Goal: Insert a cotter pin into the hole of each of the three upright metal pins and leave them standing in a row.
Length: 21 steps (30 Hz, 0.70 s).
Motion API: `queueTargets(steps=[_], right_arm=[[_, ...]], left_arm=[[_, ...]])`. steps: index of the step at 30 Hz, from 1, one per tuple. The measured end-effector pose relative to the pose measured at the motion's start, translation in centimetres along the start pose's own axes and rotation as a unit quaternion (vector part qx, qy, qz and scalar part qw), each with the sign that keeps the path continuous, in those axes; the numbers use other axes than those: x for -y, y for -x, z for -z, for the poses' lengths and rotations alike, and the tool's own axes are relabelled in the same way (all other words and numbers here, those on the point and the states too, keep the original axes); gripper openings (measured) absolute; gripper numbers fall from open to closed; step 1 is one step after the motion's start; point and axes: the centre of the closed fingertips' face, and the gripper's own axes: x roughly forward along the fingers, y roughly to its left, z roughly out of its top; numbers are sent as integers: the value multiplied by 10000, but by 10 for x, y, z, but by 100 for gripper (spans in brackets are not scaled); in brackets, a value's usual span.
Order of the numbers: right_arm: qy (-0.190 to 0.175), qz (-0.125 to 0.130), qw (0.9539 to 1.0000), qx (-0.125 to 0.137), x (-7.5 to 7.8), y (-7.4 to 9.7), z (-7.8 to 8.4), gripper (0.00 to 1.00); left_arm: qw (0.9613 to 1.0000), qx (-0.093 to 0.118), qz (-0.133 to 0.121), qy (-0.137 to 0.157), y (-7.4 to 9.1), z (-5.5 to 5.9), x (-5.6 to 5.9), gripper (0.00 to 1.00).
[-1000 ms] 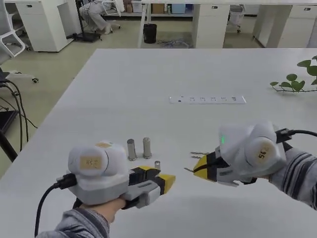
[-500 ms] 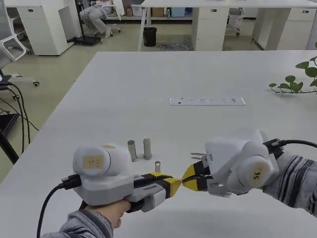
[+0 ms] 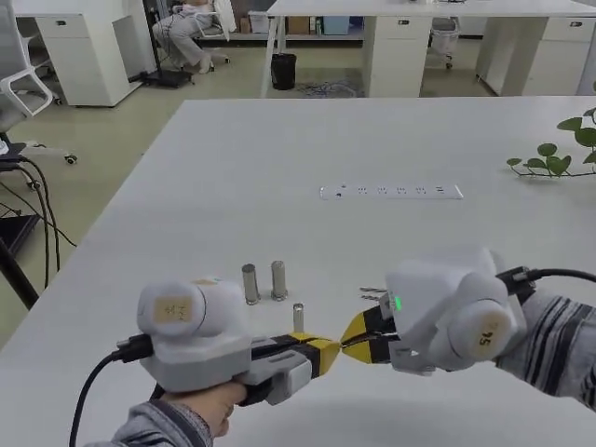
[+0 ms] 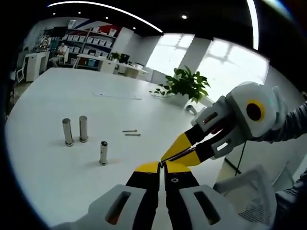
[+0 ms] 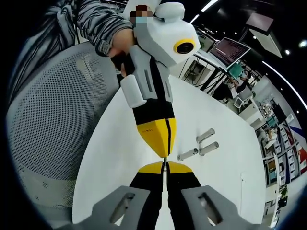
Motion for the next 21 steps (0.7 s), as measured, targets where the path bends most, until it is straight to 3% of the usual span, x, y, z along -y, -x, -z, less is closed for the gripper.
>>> queueTargets(steps=[4, 9, 12, 15, 17, 21], right_arm=[[-19, 18, 10000, 11, 1, 0, 0, 0], [-52, 49, 10000, 53, 2, 1, 0, 0], [-70, 13, 10000, 29, 1, 0, 1, 0], [-102, -31, 9999, 25, 0, 0, 3, 0], [-94, -59, 9999, 2, -1, 0, 4, 0], [-111, -122, 9999, -47, -4, -1, 7, 0]], left_arm=[[9999, 11, 32, -143, 0, -1, 2, 0], [9965, 5, 38, -831, 0, -3, 3, 0], [9910, -86, 83, -1331, 1, -1, 5, 0], [9863, -127, 152, -1636, 2, 0, 8, 0], [9790, -188, 165, -2023, 4, 1, 9, 0], [9734, -181, 310, -2261, 6, 1, 15, 0]])
